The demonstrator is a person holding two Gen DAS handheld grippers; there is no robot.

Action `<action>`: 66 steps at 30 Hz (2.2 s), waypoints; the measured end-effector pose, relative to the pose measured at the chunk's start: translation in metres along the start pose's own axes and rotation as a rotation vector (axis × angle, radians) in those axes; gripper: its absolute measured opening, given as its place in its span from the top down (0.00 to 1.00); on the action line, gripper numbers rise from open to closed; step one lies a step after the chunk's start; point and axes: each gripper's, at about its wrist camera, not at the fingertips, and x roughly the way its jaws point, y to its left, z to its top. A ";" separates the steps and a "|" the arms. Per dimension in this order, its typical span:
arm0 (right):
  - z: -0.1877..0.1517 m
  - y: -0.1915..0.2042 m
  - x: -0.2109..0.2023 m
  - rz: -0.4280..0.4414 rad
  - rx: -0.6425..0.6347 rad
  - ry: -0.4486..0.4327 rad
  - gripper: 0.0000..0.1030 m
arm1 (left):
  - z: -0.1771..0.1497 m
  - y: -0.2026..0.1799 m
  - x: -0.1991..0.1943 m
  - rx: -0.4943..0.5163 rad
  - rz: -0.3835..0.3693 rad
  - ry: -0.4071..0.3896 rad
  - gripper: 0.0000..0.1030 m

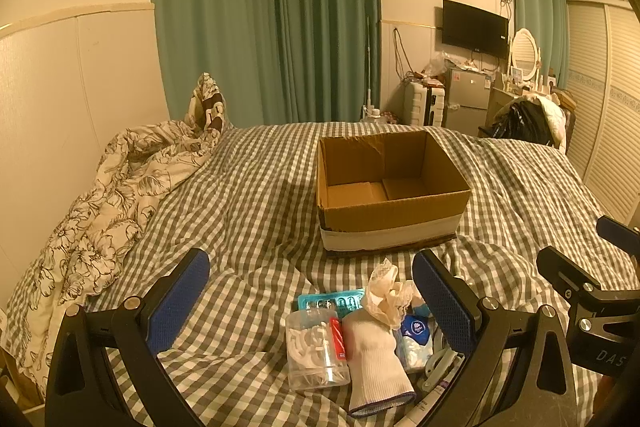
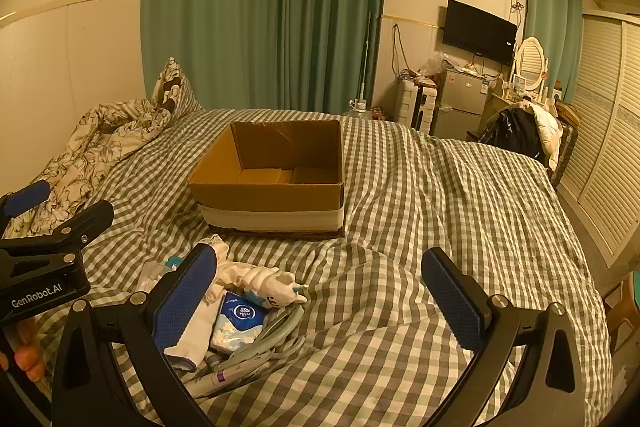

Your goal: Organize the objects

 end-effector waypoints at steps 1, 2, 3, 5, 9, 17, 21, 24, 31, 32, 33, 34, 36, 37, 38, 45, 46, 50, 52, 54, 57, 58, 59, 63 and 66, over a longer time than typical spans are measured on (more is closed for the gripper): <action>0.000 0.000 0.000 -0.001 0.000 0.000 0.00 | 0.000 0.000 0.000 0.001 0.000 0.001 0.00; 0.000 0.000 0.000 -0.001 -0.001 -0.001 0.00 | 0.000 0.000 0.000 0.005 -0.006 0.002 0.00; 0.000 0.001 0.000 -0.001 -0.002 -0.002 0.00 | 0.000 0.000 0.000 0.005 -0.006 0.003 0.00; 0.001 0.002 -0.002 0.000 -0.003 -0.006 0.00 | 0.000 0.000 0.000 0.005 -0.007 0.002 0.00; 0.002 0.002 -0.005 0.001 -0.006 -0.010 0.00 | 0.000 0.001 -0.002 0.000 -0.012 0.002 0.00; -0.002 0.001 0.005 0.006 -0.006 0.024 0.00 | -0.007 0.011 0.016 -0.010 0.009 0.067 0.00; -0.011 0.001 0.022 0.005 -0.014 0.076 0.00 | -0.024 0.008 0.040 0.003 0.014 0.149 0.00; -0.018 0.002 0.036 0.008 -0.021 0.122 0.00 | -0.041 0.004 0.063 0.031 0.016 0.229 0.02; -0.027 0.004 0.060 0.023 -0.016 0.194 0.00 | -0.073 0.025 0.111 -0.009 0.009 0.406 0.17; -0.027 0.006 0.064 0.025 -0.020 0.203 0.00 | -0.075 0.025 0.114 -0.014 -0.020 0.422 0.17; -0.028 0.008 0.067 0.027 -0.027 0.213 0.00 | -0.077 0.023 0.117 -0.013 -0.050 0.439 0.17; -0.029 0.011 0.070 0.027 -0.033 0.221 0.00 | -0.079 0.019 0.121 0.002 -0.072 0.459 0.17; -0.030 0.016 0.076 0.029 -0.050 0.236 0.00 | -0.083 0.011 0.127 0.039 -0.084 0.475 0.17; -0.030 0.018 0.078 0.031 -0.057 0.242 0.00 | -0.084 0.008 0.127 0.054 -0.091 0.484 0.19; -0.031 0.021 0.080 0.033 -0.064 0.249 0.00 | -0.085 0.005 0.129 0.065 -0.105 0.492 0.29; -0.022 0.046 0.094 0.099 -0.115 0.266 0.02 | -0.072 0.018 0.121 0.004 -0.175 0.486 0.37; -0.020 0.051 0.098 0.113 -0.124 0.268 0.02 | -0.065 0.024 0.117 0.002 -0.162 0.464 0.37; -0.015 0.075 0.123 0.179 -0.150 0.308 0.08 | -0.045 0.045 0.112 0.006 -0.093 0.411 0.38; -0.017 0.088 0.141 0.197 -0.172 0.348 0.14 | -0.040 0.055 0.115 0.009 -0.063 0.406 0.38; -0.022 0.099 0.158 0.215 -0.193 0.394 0.35 | -0.041 0.062 0.118 0.007 -0.046 0.413 0.38; -0.030 0.104 0.168 0.223 -0.206 0.428 0.56 | -0.044 0.067 0.123 -0.015 -0.059 0.433 0.38; -0.030 0.103 0.166 0.225 -0.203 0.425 0.62 | -0.044 0.068 0.123 -0.016 -0.061 0.437 0.39; -0.028 0.100 0.162 0.225 -0.196 0.412 0.74 | -0.044 0.068 0.123 -0.015 -0.062 0.438 0.39; -0.010 0.086 0.135 0.238 -0.156 0.333 0.89 | -0.035 0.063 0.116 -0.017 -0.092 0.415 0.42; 0.014 0.070 0.112 0.251 -0.121 0.258 0.90 | -0.017 0.053 0.106 -0.002 -0.122 0.374 0.43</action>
